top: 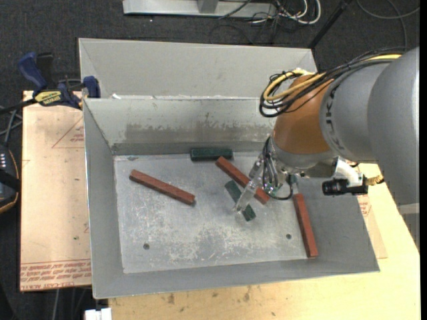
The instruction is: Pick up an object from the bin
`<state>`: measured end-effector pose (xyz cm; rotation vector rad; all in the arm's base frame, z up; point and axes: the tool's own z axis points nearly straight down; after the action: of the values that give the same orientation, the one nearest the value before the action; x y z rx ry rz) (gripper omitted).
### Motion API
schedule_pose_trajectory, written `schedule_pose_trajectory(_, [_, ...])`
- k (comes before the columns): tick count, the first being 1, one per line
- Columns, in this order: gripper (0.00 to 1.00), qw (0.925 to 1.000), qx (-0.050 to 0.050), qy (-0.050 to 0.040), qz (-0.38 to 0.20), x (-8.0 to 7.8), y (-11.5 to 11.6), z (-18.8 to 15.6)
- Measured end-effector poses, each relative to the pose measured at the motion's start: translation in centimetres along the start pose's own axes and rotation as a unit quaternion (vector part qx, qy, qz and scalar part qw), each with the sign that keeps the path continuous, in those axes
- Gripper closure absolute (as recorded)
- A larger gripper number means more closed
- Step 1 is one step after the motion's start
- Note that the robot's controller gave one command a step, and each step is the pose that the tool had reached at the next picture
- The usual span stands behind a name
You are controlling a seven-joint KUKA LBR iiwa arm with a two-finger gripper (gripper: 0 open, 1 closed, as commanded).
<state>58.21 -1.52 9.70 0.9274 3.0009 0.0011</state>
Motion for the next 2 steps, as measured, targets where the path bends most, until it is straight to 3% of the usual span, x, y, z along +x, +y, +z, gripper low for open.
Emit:
schedule_pose_trajectory(1, [1.0, 0.9994, 0.0, 0.0001, -0.034, -0.27, 0.16, 2.57])
schedule_pose_trajectory(2, [1.0, 0.9994, 0.0, 0.0, -0.034, -0.26, 0.17, 2.57])
